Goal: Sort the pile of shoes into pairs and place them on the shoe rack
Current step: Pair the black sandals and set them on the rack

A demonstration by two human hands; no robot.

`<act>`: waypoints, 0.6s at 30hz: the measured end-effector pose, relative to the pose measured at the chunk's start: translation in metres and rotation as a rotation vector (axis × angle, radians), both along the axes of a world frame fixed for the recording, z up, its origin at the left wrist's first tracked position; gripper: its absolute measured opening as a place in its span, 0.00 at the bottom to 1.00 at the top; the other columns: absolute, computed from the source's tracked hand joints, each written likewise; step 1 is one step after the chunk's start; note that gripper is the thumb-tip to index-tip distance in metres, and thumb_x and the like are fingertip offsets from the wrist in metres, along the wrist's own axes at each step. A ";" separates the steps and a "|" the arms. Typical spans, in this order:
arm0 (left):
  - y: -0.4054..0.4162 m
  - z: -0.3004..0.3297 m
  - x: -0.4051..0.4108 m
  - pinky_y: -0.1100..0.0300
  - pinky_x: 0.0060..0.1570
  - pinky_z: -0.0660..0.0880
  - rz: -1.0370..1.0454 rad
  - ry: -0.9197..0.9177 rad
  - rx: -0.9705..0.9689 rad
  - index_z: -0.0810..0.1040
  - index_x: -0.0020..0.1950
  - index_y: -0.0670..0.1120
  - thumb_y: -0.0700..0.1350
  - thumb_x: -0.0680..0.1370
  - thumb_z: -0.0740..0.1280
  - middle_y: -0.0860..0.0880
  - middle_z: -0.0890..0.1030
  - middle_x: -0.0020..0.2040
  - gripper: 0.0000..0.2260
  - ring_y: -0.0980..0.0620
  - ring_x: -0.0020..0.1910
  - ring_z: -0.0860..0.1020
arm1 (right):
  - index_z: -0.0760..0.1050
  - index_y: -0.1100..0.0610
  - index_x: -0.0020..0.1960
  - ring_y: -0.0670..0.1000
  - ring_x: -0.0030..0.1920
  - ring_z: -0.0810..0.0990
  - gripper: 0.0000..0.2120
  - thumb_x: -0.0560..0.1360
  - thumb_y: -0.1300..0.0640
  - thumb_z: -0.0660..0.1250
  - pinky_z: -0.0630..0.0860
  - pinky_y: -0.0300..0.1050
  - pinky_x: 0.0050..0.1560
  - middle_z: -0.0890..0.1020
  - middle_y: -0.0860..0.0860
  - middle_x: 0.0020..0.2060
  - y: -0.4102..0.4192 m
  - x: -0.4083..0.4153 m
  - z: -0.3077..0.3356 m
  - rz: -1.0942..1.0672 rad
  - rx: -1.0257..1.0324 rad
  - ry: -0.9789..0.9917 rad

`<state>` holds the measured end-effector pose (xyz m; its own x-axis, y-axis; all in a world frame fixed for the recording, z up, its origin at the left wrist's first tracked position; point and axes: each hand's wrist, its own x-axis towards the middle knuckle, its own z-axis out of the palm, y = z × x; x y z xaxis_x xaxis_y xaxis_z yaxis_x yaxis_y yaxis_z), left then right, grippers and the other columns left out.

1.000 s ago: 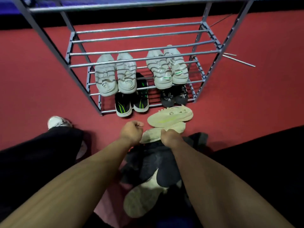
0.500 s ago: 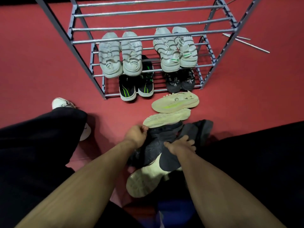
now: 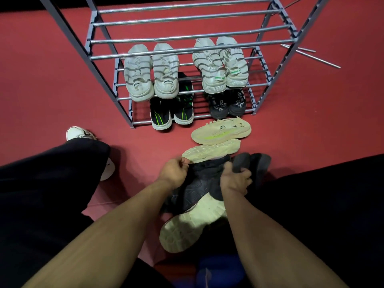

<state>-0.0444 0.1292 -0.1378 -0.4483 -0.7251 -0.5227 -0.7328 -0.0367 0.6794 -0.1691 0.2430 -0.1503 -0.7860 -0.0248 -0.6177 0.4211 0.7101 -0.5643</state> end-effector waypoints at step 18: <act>-0.015 0.017 0.025 0.35 0.72 0.37 -0.436 -0.201 -0.447 0.59 0.75 0.60 0.52 0.72 0.59 0.58 0.62 0.77 0.30 0.49 0.78 0.52 | 0.78 0.60 0.61 0.67 0.58 0.77 0.35 0.71 0.32 0.60 0.77 0.53 0.45 0.80 0.62 0.58 -0.004 -0.010 0.032 0.158 -0.631 -1.280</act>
